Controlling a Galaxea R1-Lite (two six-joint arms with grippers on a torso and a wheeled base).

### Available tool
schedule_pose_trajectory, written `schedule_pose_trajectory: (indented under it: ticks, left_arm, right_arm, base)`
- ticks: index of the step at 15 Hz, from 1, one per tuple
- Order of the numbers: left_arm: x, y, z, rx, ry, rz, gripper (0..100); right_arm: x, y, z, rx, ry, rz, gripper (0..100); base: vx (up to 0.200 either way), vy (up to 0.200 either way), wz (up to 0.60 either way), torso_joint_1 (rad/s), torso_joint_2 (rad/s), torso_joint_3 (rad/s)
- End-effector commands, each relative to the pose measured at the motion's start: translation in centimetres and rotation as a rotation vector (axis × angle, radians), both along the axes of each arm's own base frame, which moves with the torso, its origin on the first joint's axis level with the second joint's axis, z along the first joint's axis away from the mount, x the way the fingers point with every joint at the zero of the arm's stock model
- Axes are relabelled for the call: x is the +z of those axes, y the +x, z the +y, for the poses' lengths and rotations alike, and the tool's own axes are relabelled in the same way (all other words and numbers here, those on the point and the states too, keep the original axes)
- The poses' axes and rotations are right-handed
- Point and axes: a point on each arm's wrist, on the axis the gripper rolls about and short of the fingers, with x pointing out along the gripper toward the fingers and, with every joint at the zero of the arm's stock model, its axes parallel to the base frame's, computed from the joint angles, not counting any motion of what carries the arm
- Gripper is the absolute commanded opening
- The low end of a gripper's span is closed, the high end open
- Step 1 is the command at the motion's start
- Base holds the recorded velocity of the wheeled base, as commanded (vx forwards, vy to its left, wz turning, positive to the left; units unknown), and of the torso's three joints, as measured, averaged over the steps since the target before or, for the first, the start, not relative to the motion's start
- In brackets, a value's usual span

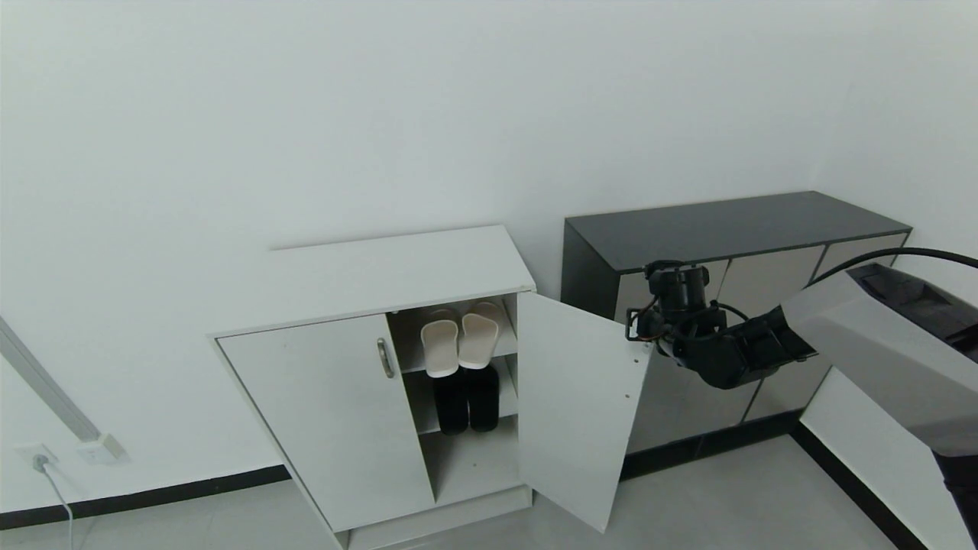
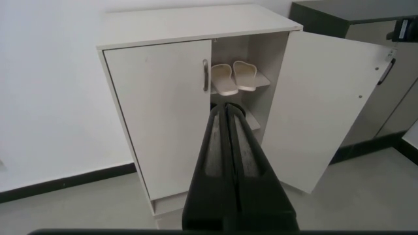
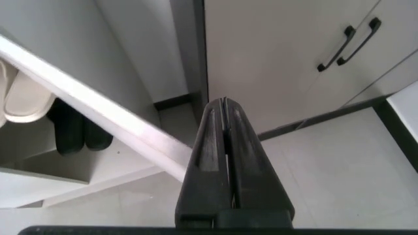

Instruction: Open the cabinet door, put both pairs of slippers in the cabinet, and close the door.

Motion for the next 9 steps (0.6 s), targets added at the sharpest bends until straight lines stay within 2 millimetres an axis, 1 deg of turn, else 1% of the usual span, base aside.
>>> schedule_pose_trajectory:
  ticks: [1, 9]
  left_arm:
    - [0.00, 0.01, 0.00, -0.001, 0.000, 0.001, 0]
    - [0.00, 0.01, 0.00, 0.000, -0.002, 0.001, 0]
  right_arm:
    - [-0.26, 0.05, 0.00, -0.001, -0.002, 0.005, 0]
    - [-0.64, 0.03, 0.07, 0.001, -0.006, 0.015, 0]
  base:
    - [0.000, 0.000, 0.00, 0.000, 0.00, 0.000]
    - [0.000, 0.000, 0.00, 0.000, 0.00, 0.000]
